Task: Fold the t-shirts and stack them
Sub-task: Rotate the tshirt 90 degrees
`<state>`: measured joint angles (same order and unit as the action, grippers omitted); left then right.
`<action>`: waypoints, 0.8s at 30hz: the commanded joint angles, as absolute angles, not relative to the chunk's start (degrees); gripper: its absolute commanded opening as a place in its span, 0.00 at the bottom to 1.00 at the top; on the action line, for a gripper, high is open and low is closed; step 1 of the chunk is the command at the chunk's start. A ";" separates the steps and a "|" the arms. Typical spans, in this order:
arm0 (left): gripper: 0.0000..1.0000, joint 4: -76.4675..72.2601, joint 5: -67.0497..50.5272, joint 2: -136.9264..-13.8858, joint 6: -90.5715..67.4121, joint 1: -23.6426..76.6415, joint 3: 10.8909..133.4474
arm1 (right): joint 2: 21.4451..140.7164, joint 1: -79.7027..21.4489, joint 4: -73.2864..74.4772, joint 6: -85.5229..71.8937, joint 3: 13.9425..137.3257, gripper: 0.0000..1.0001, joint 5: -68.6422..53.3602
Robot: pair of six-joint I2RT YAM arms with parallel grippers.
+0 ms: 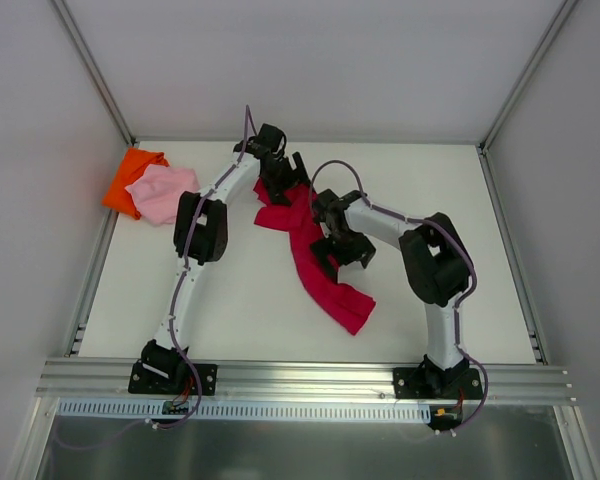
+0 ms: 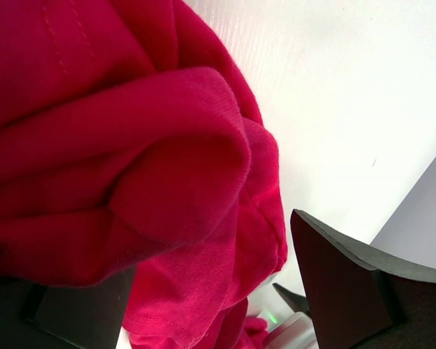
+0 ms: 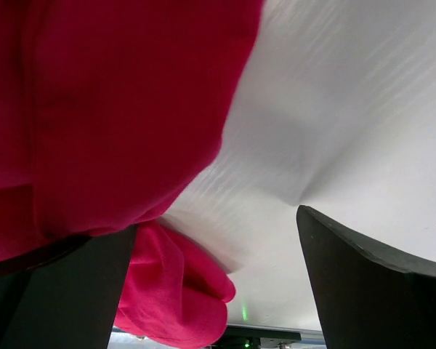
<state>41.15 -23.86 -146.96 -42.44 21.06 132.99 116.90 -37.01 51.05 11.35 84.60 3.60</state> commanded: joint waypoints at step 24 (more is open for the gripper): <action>0.86 36.21 -27.42 -146.87 -42.80 24.34 132.01 | 110.13 -47.63 43.95 11.25 78.14 0.96 -22.94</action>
